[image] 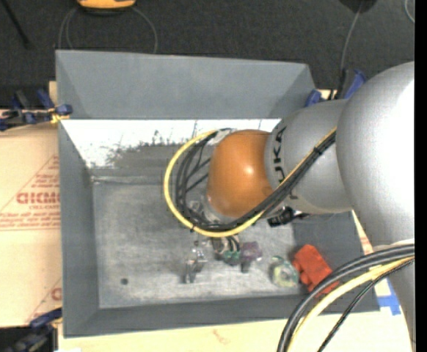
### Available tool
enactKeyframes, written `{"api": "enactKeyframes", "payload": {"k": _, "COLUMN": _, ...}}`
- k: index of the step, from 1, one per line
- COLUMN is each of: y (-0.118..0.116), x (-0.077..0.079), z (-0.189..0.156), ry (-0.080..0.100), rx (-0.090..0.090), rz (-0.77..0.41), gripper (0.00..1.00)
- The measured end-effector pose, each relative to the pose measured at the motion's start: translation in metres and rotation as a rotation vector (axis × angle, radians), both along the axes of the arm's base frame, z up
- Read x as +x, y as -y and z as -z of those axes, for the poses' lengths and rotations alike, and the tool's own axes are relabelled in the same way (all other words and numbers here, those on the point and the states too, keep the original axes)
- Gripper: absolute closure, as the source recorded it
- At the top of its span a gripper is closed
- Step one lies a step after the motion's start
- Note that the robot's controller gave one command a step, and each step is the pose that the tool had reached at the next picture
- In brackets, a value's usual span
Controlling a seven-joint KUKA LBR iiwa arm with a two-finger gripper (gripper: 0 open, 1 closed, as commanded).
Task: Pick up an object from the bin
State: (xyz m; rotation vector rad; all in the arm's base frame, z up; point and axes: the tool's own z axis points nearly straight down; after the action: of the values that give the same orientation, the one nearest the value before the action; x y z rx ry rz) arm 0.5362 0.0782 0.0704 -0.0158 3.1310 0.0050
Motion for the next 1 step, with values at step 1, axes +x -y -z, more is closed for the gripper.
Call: {"api": "enactKeyframes", "payload": {"k": 1, "y": 0.0671, "x": 0.0151, "z": -0.0100, "ry": -0.004, "rx": -0.007, "rz": -0.011, "gripper": 0.00}}
